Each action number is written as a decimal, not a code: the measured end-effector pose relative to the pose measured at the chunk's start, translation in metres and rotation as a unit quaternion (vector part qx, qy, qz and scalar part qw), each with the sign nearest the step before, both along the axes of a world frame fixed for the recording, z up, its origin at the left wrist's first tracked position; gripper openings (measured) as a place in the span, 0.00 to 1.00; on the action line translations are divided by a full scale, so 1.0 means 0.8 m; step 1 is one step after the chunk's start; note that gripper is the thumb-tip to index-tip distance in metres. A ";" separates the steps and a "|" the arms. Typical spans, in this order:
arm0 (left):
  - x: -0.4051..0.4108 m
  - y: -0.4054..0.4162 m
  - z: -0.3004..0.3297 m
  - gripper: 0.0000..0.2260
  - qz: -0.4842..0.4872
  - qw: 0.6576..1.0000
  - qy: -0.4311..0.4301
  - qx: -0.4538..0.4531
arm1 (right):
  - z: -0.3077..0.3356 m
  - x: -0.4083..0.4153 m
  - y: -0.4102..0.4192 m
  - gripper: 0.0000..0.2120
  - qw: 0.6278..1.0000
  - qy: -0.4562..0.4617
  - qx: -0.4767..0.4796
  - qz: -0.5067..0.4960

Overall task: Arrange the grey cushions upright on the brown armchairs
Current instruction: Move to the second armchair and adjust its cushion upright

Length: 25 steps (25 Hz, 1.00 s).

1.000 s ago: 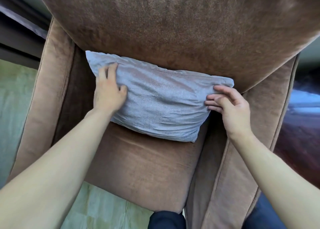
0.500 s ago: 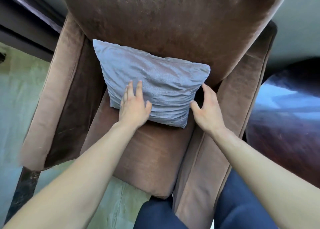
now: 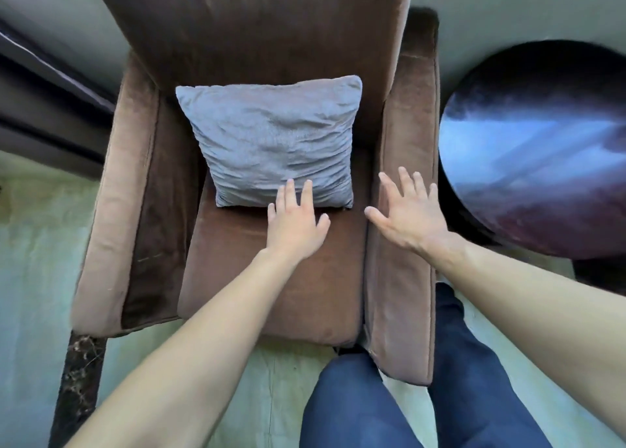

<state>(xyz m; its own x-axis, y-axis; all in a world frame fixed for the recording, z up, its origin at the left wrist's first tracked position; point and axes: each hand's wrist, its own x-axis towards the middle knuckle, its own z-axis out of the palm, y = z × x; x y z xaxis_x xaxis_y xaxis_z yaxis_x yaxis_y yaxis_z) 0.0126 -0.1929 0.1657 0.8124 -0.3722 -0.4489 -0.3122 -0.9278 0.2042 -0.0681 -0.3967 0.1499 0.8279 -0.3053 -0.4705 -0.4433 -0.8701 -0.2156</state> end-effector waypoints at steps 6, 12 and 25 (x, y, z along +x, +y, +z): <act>-0.093 -0.122 0.012 0.35 -0.100 0.995 0.009 0.014 | 0.027 -0.130 -0.085 0.40 0.996 0.017 0.010 -0.082; -0.250 -0.347 0.018 0.34 -0.188 0.981 0.027 -0.029 | 0.026 -0.343 -0.270 0.39 0.974 0.024 0.024 -0.226; -0.618 -0.813 -0.009 0.33 -0.370 0.925 0.074 -0.035 | 0.029 -0.765 -0.665 0.38 0.895 0.045 0.011 -0.444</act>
<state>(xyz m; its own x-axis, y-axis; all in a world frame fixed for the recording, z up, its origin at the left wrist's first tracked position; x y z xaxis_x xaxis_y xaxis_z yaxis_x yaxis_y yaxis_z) -0.4817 -0.8430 0.1583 0.2545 -0.8343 -0.4890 -0.8213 -0.4535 0.3463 -0.6800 -0.9291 0.1730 0.2217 -0.8141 -0.5367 -0.9743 -0.1624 -0.1561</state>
